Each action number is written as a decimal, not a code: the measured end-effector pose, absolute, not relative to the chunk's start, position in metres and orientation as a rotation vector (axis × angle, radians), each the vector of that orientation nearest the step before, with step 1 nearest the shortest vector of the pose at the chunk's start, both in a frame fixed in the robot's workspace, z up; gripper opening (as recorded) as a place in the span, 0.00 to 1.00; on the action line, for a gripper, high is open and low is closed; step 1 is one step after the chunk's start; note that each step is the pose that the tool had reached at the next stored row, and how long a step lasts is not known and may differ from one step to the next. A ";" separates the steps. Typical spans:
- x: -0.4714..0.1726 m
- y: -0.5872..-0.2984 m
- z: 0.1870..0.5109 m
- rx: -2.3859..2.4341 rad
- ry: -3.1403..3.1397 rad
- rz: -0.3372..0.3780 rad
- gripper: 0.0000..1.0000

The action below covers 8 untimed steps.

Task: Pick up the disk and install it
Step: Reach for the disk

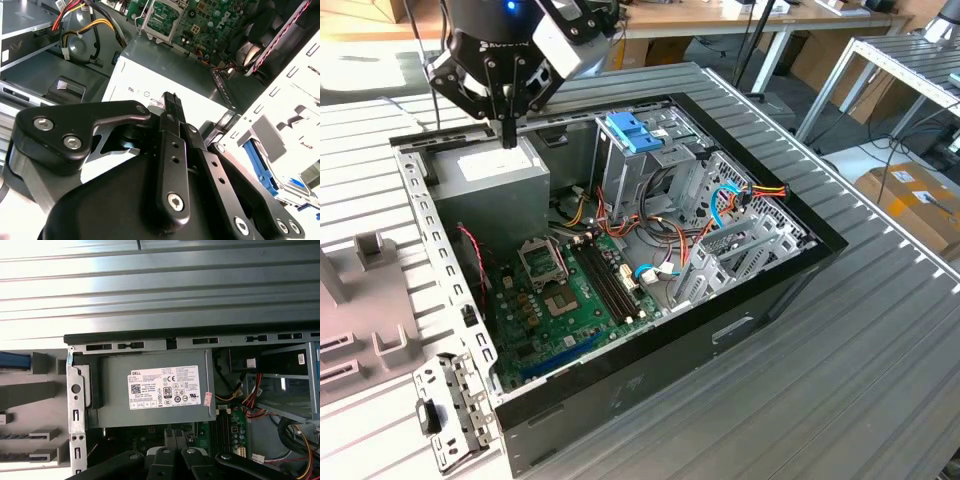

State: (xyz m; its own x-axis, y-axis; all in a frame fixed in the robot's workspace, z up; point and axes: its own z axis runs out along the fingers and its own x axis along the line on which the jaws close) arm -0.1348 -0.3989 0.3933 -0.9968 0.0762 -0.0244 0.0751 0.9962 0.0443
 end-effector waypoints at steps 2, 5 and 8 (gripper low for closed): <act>-0.135 -0.399 0.393 0.118 3.112 0.068 0.11; -0.136 -0.399 0.393 0.118 3.113 0.068 0.11; -0.136 -0.399 0.393 0.118 3.112 0.068 0.11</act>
